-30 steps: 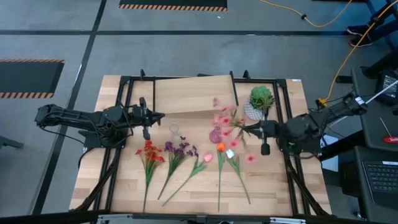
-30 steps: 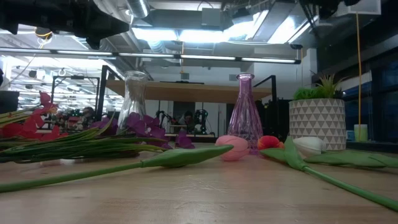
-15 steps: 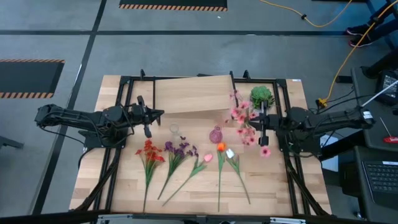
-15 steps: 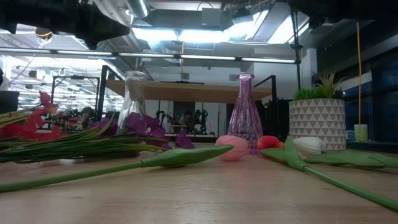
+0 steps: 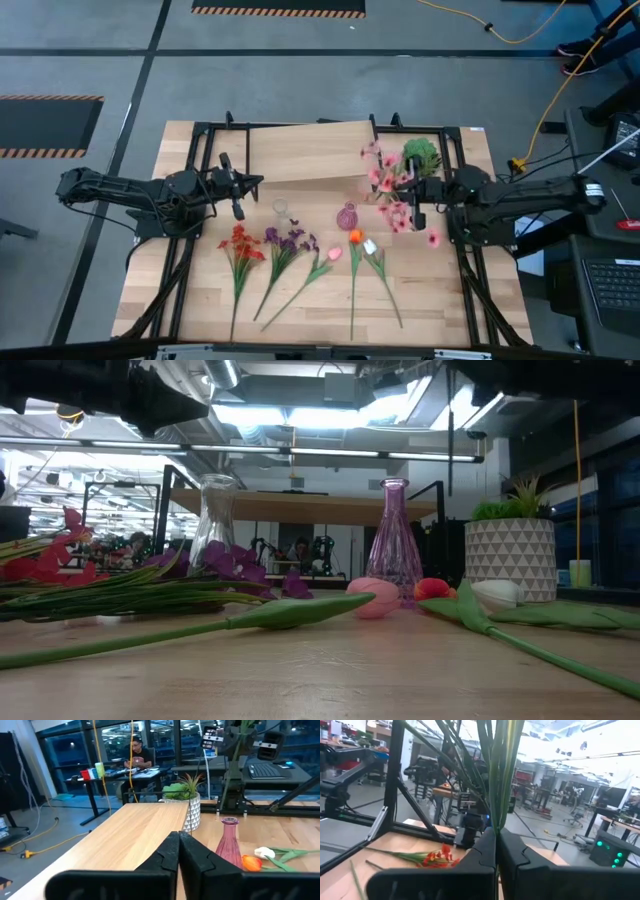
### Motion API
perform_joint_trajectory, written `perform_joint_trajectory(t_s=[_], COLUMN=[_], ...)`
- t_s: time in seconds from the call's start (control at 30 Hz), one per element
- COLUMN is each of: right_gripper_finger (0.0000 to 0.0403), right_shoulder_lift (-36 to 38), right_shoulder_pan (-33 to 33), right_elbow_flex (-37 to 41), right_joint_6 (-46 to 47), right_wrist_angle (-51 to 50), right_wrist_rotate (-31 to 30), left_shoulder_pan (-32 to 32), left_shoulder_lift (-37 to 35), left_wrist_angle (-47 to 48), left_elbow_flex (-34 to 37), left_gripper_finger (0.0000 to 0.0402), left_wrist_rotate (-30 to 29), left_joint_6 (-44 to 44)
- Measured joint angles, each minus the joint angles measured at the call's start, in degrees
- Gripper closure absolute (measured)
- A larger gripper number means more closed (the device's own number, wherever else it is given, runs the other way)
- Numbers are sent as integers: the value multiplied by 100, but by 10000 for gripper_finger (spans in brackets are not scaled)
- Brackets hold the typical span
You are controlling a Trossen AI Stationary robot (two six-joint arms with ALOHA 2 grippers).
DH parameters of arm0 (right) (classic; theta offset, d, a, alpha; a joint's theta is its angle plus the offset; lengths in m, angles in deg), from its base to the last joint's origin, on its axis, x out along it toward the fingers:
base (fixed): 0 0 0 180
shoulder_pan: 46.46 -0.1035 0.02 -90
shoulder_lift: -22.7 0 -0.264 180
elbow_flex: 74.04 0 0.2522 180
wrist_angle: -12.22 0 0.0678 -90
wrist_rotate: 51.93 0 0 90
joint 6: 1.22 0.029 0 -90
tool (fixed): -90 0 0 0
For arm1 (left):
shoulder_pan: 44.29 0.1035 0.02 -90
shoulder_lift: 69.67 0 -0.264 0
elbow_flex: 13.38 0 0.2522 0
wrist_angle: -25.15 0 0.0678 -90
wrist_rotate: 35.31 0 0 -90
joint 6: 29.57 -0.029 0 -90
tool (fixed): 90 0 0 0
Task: Pick and place flowers into a vace then onto a shelf
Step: Put the pink flowers into the pink vase
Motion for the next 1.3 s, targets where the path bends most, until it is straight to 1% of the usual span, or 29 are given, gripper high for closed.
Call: perform_joint_trajectory(t_s=[0.27, 0.4, 0.7, 0.93, 1.3], right_gripper_finger=[403, 403, 403, 403, 403], right_shoulder_lift=[-405, -658, -1573, -1724, -1964], right_shoulder_pan=[71, 71, 69, 42, 42], right_elbow_flex=[-612, -758, -744, -739, -739], right_joint_6=[320, 595, 599, 760, 1050], right_wrist_angle=[197, 223, 1245, 1530, 1521], right_wrist_rotate=[3, 0, -12, -12, -12], left_shoulder_pan=[0, 1, 2, 2, 2], left_shoulder_lift=[0, 0, -2, 0, -2], left_wrist_angle=[141, 192, 165, 163, 163], left_elbow_flex=[0, 0, 0, 0, 0], left_gripper_finger=[398, 398, 398, 398, 398], left_wrist_rotate=[0, 0, 0, 0, 0], left_joint_6=[0, -1, -2, -2, 0])
